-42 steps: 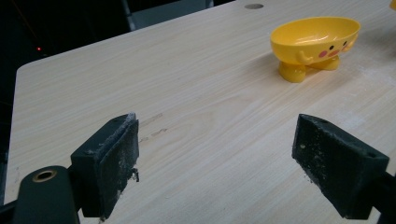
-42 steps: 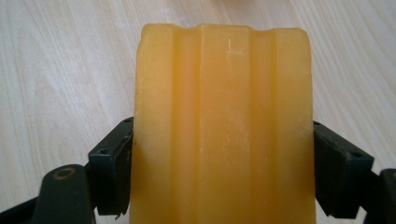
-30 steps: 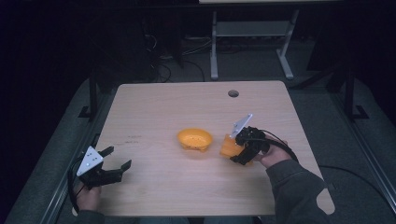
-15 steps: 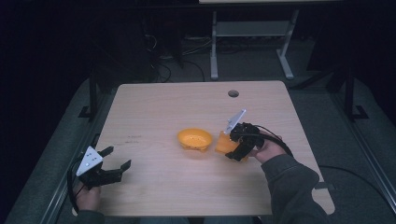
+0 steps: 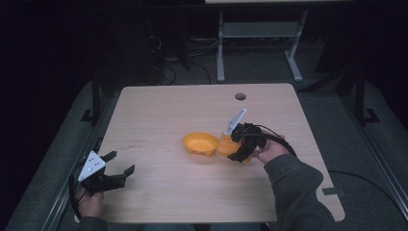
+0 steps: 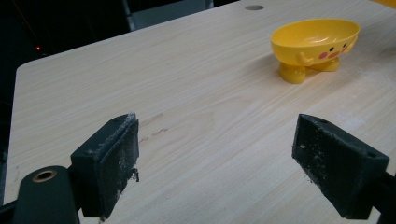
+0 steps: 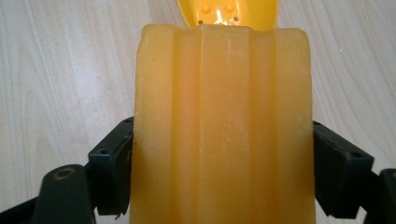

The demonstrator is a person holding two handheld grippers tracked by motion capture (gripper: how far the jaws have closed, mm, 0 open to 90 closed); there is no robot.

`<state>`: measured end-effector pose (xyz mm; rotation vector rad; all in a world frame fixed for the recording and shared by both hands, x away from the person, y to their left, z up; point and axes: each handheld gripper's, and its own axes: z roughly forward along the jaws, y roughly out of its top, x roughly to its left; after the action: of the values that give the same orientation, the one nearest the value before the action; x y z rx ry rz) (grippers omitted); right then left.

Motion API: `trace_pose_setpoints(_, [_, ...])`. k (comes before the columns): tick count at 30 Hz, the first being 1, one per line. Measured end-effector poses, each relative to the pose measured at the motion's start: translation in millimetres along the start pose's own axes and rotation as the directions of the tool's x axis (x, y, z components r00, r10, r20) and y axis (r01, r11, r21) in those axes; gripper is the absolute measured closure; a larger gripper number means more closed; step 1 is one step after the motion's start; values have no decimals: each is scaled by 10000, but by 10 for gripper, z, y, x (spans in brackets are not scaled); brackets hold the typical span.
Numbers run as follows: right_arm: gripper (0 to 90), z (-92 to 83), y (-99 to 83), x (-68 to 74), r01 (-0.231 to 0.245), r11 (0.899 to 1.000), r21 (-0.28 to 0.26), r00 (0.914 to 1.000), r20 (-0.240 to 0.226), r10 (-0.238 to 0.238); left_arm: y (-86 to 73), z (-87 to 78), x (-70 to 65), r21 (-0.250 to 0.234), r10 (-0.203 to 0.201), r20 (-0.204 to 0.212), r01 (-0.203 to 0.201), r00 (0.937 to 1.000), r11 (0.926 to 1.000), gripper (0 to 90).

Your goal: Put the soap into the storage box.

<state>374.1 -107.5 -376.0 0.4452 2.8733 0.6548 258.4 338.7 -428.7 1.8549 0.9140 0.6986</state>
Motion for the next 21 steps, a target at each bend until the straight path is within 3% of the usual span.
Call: trace_pose_setpoints(21, [205, 51, 261, -58, 388, 9992, -95, 9991, -170, -390, -2, -6, 3, -65, -125, -26, 125, 9999, 9999, 139])
